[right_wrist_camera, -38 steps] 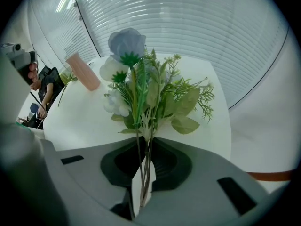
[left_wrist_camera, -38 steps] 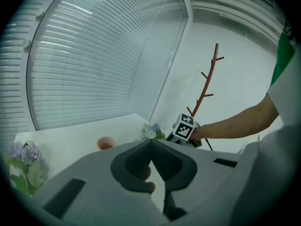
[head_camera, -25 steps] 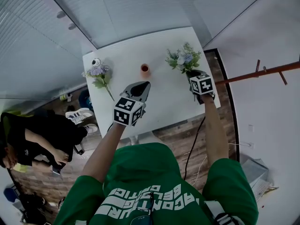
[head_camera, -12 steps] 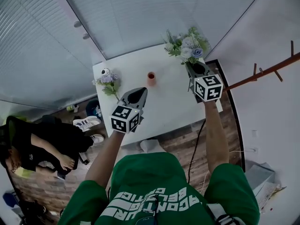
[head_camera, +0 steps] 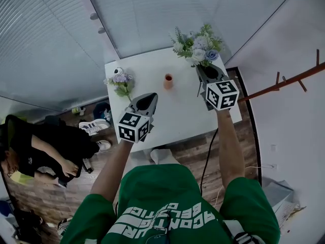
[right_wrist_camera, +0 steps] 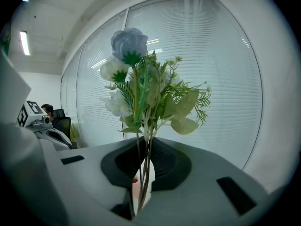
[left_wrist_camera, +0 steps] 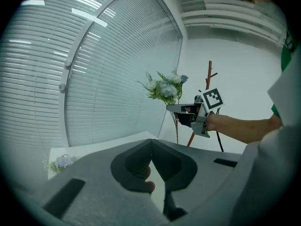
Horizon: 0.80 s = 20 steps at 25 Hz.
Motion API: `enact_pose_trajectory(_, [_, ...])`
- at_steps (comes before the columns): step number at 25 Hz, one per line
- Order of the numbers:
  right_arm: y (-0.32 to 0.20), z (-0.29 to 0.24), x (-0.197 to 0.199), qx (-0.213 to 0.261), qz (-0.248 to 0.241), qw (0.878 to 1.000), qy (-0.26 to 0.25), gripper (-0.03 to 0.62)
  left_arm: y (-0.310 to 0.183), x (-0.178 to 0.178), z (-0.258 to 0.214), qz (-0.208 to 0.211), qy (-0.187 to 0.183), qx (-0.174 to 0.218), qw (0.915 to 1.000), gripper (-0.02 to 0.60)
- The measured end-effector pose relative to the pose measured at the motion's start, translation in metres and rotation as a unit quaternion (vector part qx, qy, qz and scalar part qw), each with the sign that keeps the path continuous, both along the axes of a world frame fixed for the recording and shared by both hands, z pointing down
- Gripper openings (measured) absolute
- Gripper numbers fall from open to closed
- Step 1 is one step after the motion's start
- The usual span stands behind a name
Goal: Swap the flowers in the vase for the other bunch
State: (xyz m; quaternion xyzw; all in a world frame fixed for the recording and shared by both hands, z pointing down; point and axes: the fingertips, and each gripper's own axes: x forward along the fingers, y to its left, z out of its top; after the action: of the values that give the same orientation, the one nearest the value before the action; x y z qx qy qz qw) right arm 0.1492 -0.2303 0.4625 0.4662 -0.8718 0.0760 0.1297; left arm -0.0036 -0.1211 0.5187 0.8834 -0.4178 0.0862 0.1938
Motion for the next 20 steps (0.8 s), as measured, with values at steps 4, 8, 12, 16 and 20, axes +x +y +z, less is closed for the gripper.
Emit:
enact_pose_trajectory(4, [-0.001,-0.006,-0.028,0.007,-0.025,1.000,-0.007,0.031,0.004,-0.016,-0.003,-0.017,0.000,0.004,0.9998,0.008])
enact_pose_trajectory(8, [-0.003,-0.006,-0.052,0.010,-0.045,0.999,-0.008,0.031,0.007,-0.035,-0.001,-0.038,0.001,0.002,0.9993,0.008])
enact_pose_trajectory(12, [-0.009,-0.001,-0.067,0.010,-0.052,0.999,-0.010,0.031,0.003,-0.050,0.004,-0.049,0.005,-0.003,0.9988,0.008])
enact_pose_trajectory(16, [-0.014,0.002,-0.081,0.010,-0.062,0.998,-0.006,0.031,0.000,-0.055,0.003,-0.054,0.009,-0.004,0.9985,0.008])
enact_pose_trajectory(20, [-0.026,0.001,-0.086,0.017,-0.063,0.998,-0.012,0.031,-0.006,-0.056,0.004,-0.054,0.007,-0.002,0.9985,0.008])
